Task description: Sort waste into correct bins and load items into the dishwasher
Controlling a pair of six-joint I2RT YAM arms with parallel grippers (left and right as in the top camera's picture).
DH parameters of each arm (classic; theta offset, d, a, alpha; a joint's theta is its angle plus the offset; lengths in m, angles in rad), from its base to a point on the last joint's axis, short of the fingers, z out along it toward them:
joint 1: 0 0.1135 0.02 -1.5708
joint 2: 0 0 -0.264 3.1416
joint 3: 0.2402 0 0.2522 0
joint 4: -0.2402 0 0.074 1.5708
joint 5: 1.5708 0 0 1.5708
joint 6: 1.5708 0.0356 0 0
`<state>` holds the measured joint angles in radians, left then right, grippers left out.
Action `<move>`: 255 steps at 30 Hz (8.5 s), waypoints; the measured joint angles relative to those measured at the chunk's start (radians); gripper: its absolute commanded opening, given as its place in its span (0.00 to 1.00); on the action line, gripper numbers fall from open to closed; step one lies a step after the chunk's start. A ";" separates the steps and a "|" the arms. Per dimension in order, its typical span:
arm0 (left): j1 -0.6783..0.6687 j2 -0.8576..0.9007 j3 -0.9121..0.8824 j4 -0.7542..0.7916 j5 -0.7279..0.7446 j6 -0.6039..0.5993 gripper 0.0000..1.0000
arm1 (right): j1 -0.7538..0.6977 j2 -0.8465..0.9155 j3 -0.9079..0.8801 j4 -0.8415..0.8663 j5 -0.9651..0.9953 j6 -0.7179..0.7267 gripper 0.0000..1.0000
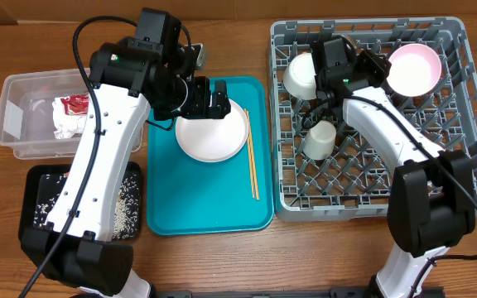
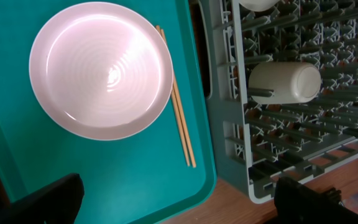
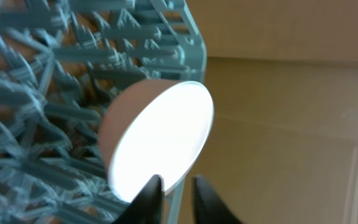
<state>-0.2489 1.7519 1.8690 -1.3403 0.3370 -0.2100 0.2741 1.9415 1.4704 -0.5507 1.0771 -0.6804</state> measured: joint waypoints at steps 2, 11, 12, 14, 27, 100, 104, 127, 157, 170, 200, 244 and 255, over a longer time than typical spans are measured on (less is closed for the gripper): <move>0.000 0.000 0.000 0.000 0.000 0.000 1.00 | -0.003 -0.009 0.000 -0.025 -0.047 0.060 0.24; 0.000 0.000 0.000 0.000 0.000 0.000 1.00 | -0.169 -0.231 0.000 -0.055 -0.514 0.405 0.45; 0.000 0.000 0.000 0.000 0.000 0.000 1.00 | -0.208 -0.260 0.001 -0.051 -0.570 0.453 0.59; 0.000 0.000 0.000 0.000 0.000 0.000 1.00 | -0.300 -0.311 0.005 -0.049 -0.679 0.538 0.63; 0.000 0.000 0.000 0.000 0.000 0.000 1.00 | -0.607 -0.139 0.010 0.058 -1.164 0.725 0.56; 0.000 0.000 0.000 0.000 0.000 0.000 1.00 | -0.161 -0.190 0.027 0.026 -0.149 -0.574 0.04; 0.000 0.000 0.000 0.000 0.000 0.000 1.00 | -0.150 -0.190 0.027 0.026 -0.118 -0.625 0.04; 0.000 0.000 0.000 0.000 0.000 0.000 1.00 | -0.074 0.041 0.025 0.017 -0.010 -0.660 0.04; 0.000 0.000 0.000 0.000 0.000 0.000 1.00 | 0.015 0.063 0.023 0.130 0.031 -0.473 0.40; 0.000 0.000 0.000 0.001 0.000 0.000 1.00 | 0.068 0.063 0.023 0.051 0.030 -0.291 0.45; 0.000 0.000 0.000 0.000 0.000 0.000 1.00 | 0.178 0.060 0.023 -0.078 -0.027 0.188 0.57; 0.000 0.000 0.000 0.000 0.000 0.000 1.00 | -0.423 -0.098 0.020 -0.230 -1.250 0.785 0.05; 0.000 0.000 0.000 0.000 0.000 0.000 1.00 | -0.423 -0.101 0.029 -0.249 -1.320 0.784 0.05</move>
<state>-0.2489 1.7519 1.8690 -1.3399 0.3367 -0.2100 -0.1490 1.8408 1.4998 -0.7994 -0.2428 0.1040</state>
